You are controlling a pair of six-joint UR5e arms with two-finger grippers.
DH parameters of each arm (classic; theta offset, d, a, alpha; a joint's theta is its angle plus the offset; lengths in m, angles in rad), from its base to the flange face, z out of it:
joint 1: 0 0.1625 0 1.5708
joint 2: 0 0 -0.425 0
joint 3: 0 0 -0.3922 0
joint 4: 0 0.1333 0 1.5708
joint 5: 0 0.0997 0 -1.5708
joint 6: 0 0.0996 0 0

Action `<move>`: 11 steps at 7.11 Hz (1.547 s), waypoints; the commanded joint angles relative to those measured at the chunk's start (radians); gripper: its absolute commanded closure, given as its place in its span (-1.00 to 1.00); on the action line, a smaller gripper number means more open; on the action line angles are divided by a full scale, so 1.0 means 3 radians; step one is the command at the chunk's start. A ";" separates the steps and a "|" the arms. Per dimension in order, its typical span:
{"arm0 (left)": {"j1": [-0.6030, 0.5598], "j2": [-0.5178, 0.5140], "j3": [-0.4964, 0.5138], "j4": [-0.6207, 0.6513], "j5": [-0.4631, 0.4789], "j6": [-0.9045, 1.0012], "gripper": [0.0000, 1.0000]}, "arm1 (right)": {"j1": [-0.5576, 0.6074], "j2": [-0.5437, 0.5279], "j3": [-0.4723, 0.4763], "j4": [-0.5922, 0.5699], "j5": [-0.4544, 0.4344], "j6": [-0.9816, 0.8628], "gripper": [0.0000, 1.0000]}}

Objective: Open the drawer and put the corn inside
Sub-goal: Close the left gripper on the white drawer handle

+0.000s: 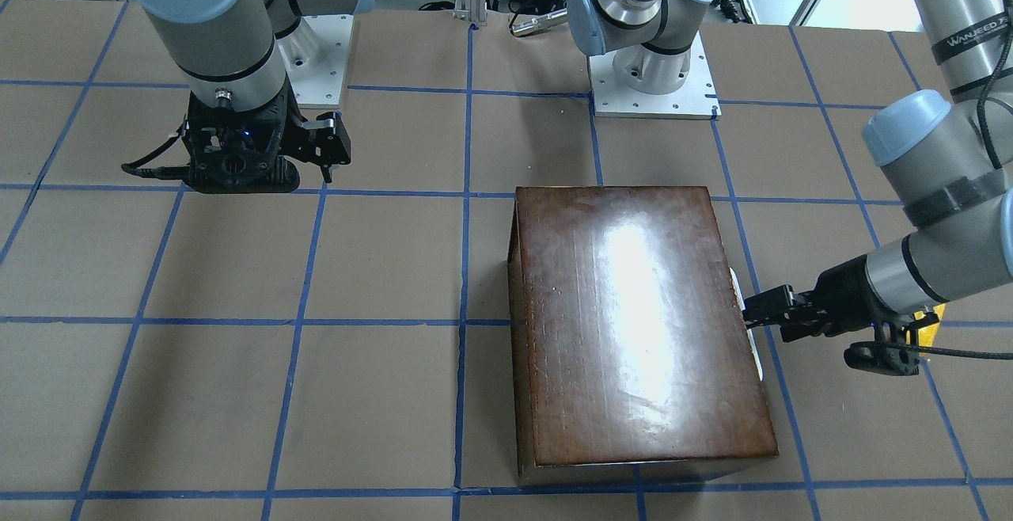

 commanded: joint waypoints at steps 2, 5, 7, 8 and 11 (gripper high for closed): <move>0.0000 -0.0087 -0.0003 0.0000 0.0000 0.0004 -1.00 | 0.0000 0.0000 0.0000 0.0000 0.0000 0.0000 -1.00; 0.0000 -0.0118 0.0012 0.0005 0.0026 0.0024 -1.00 | 0.0000 0.0000 0.0000 0.0000 0.0000 0.0000 -1.00; 0.0005 -0.0139 0.0037 0.0031 0.0036 0.0029 -1.00 | 0.0000 0.0000 0.0000 0.0000 0.0000 0.0000 -1.00; 0.0030 -0.0139 0.0043 0.0036 0.0036 0.0039 -1.00 | 0.0000 0.0000 0.0000 0.0000 0.0000 0.0000 -1.00; 0.0066 -0.0129 0.0053 0.0036 0.0153 0.0039 -1.00 | 0.0000 0.0000 0.0000 0.0000 0.0000 0.0000 -1.00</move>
